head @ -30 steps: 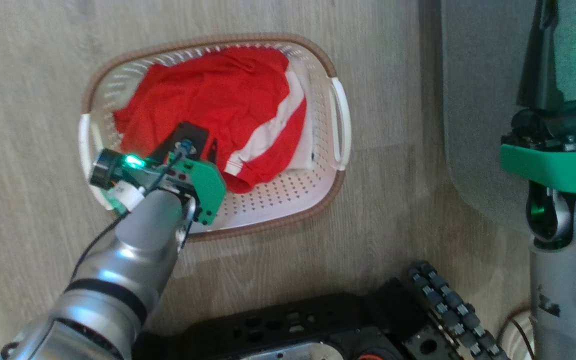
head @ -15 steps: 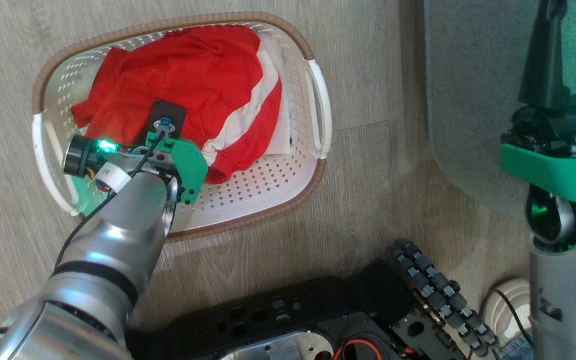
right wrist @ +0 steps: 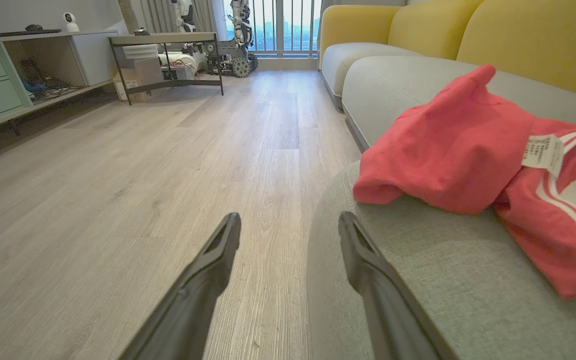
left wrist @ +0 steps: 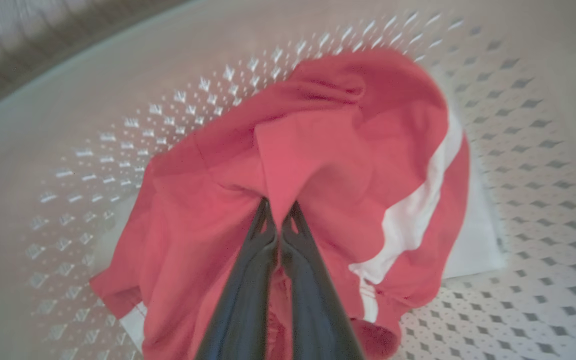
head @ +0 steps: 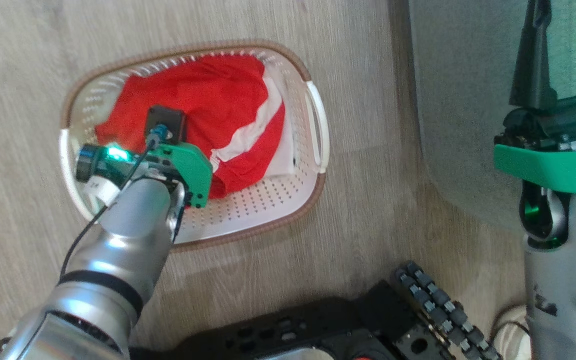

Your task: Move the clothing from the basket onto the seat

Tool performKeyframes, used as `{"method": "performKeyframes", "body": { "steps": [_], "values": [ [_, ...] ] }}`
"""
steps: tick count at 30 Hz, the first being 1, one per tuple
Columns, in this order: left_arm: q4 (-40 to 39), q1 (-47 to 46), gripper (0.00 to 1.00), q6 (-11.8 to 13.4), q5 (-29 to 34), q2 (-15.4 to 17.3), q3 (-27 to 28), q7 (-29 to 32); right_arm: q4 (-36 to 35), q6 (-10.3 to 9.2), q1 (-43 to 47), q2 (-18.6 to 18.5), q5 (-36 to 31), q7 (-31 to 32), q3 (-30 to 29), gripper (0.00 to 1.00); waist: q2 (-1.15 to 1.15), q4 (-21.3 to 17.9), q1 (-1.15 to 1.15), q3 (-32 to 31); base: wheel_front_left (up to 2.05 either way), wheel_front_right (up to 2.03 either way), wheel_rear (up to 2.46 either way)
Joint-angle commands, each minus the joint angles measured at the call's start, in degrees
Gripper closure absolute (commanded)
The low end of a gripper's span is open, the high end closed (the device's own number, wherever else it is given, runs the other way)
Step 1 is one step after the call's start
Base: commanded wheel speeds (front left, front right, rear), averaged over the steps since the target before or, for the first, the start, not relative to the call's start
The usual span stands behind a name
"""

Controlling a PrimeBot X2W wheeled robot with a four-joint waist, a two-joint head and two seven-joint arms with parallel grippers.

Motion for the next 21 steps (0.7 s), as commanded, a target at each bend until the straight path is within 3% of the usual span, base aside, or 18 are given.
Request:
{"method": "performKeyframes", "body": {
  "steps": [1, 13, 21],
  "values": [
    [-1.67, 2.09, 1.00, -0.32, -0.15, 0.33, 1.01, -0.95, -1.22, -0.02, 1.86, -0.15, -0.27, -0.36, 0.67, 0.00, 0.00, 1.28, 0.00, -3.17, 0.00, 0.00, 0.00],
    [-22.83, 10.84, 1.00, -2.51, 2.01, 1.84, 4.01, -1.20, 5.55, -0.02, 6.12, -0.15, -2.68, -0.36, -0.06, 0.00, 0.00, 5.88, 0.00, -21.04, 0.00, 0.00, 0.00],
    [-30.29, 14.33, 1.00, -4.89, 1.60, 2.54, 5.09, -1.21, 10.28, -0.02, 11.52, -0.15, -4.51, -0.36, -1.10, 0.00, 0.00, 8.66, 0.00, -34.59, 0.00, 0.00, 0.00]
  ]
}}
